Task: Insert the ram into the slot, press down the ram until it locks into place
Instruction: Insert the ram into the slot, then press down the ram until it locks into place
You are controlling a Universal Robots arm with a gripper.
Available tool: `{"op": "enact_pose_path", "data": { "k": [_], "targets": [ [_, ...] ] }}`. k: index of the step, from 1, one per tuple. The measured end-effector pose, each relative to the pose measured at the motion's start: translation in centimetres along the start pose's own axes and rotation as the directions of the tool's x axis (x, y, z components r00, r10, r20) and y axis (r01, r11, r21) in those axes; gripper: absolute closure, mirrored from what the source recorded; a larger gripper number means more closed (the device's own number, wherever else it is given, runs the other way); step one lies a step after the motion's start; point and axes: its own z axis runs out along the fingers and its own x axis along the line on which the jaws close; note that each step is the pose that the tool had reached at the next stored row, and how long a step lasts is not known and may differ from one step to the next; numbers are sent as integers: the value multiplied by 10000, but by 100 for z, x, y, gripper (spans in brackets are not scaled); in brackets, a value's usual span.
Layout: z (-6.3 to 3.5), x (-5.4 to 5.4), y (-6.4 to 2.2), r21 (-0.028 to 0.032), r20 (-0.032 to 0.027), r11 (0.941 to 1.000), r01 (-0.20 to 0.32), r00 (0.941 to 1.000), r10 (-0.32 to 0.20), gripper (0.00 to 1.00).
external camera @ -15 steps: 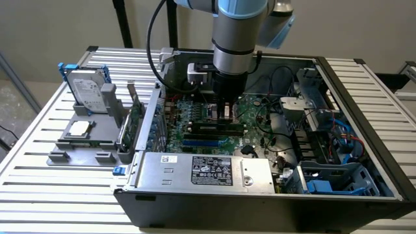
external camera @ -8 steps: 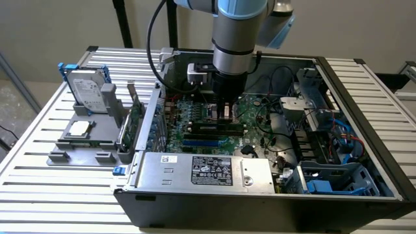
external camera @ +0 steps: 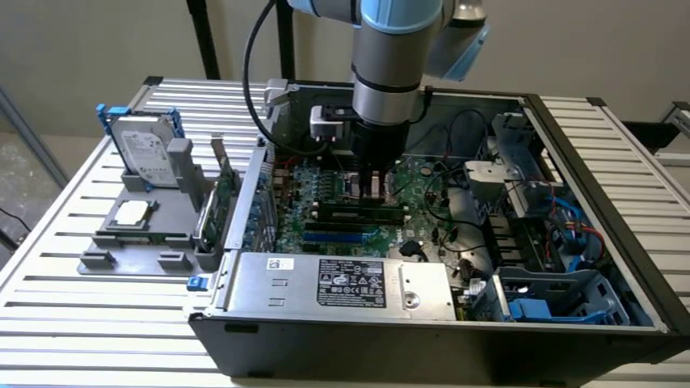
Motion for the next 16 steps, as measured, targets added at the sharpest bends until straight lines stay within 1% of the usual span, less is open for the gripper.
{"op": "enact_pose_path", "data": {
  "k": [3, 8, 9, 10, 11, 15, 16],
  "targets": [
    [-39, 2, 0, -17, 0, 10000, 3, 10000, -3, 78],
    [-174, 11, 4, -78, -2, 10000, 6, 10000, -6, 78],
    [-182, 11, 4, -83, -1, 10000, 7, 10000, -7, 80],
    [-185, 11, 3, -86, 0, 10000, 7, 10000, -7, 87],
    [-186, 11, 3, -86, 3, 10000, 8, 10000, -8, 89],
    [-187, 11, 3, -86, 10, 10000, 8, 10000, -8, 89],
    [-187, 11, 3, -87, 21, 10000, 9, 10000, -8, 89]
  ]
}}
